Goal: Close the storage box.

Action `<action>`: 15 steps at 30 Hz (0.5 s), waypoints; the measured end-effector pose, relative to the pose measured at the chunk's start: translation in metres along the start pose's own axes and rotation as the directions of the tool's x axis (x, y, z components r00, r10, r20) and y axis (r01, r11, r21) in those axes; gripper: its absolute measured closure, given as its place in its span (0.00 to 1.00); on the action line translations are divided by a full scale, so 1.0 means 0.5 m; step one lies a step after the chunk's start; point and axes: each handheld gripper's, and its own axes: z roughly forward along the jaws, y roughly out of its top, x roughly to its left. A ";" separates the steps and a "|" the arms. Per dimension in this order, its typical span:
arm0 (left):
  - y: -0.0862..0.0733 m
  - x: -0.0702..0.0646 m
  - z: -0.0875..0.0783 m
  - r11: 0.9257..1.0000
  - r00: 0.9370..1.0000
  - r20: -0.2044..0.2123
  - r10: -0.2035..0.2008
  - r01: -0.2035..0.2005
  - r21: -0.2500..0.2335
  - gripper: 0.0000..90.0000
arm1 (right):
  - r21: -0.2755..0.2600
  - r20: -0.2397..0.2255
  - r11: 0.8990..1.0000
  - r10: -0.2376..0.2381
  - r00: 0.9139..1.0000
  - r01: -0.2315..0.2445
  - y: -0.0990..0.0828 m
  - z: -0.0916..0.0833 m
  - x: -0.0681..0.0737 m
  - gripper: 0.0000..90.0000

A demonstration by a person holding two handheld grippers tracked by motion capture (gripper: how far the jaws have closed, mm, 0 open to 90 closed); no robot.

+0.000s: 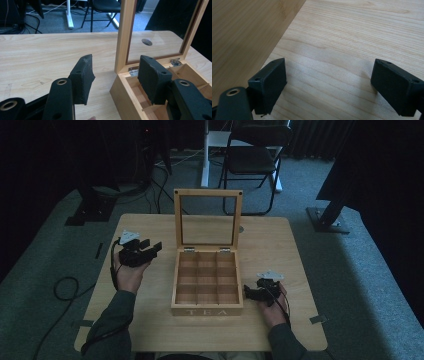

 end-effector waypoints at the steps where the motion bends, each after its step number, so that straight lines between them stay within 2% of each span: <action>1: 0.001 0.000 0.003 1.000 1.000 0.001 0.000 0.000 0.000 0.51 | 0.000 0.000 1.000 0.000 1.000 0.000 0.000 0.000 0.000 0.14; 10: 0.014 -0.001 0.027 1.000 1.000 -0.007 0.022 -0.022 0.009 0.50 | 0.001 -0.001 1.000 0.002 1.000 -0.002 0.000 0.000 0.000 0.14; 15: 0.023 -0.006 0.046 0.998 0.998 -0.007 0.058 -0.058 0.006 0.49 | 0.001 0.000 1.000 0.001 1.000 -0.001 0.000 0.000 0.000 0.14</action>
